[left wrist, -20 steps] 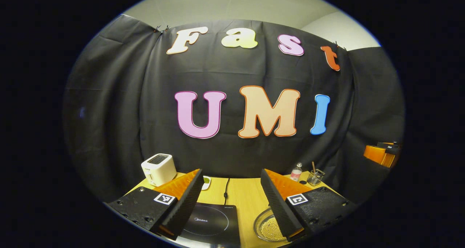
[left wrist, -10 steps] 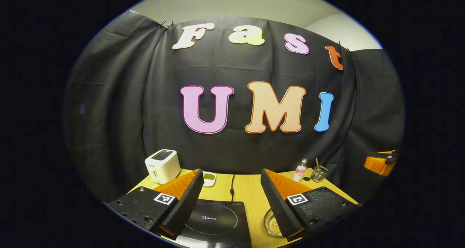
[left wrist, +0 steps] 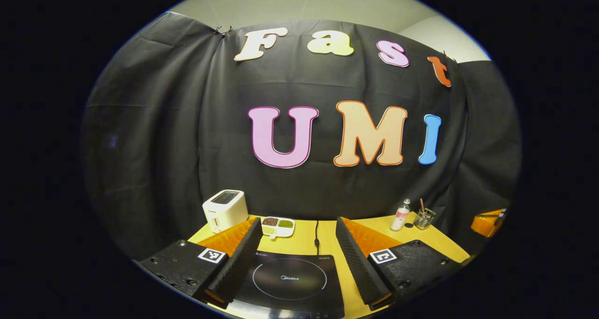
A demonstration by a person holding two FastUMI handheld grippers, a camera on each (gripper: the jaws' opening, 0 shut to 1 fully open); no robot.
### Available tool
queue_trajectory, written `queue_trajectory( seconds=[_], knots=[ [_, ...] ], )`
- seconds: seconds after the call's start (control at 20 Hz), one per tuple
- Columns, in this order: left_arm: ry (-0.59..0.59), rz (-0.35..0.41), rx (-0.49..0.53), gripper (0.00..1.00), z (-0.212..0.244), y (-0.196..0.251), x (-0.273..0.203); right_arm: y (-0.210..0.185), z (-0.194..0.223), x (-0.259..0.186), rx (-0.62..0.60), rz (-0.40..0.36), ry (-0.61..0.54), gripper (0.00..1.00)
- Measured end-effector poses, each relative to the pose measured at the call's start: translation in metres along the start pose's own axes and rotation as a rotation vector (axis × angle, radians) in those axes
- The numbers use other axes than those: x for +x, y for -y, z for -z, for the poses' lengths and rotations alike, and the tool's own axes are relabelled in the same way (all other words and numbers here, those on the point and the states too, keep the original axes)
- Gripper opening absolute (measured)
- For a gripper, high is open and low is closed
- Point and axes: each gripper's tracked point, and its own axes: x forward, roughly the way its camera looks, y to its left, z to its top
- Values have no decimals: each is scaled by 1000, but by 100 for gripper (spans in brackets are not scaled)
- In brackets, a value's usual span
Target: First push the handle of the pot to place it horizontally, then grasp the pot with both hands and set it on the induction cooktop.
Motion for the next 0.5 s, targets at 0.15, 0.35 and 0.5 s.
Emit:
queue_trajectory(
  seconds=[0.15,0.35,0.5],
  knots=[
    [4,-8,11,96,-1,-8,-5,-21,33,3,94,-64,-86,8],
    [4,-26,26,92,2,-18,-13,-26,86,5,98,-72,-207,10],
    [-8,-41,25,96,6,-25,-19,-33,124,1,114,-95,-305,9]
  ],
)
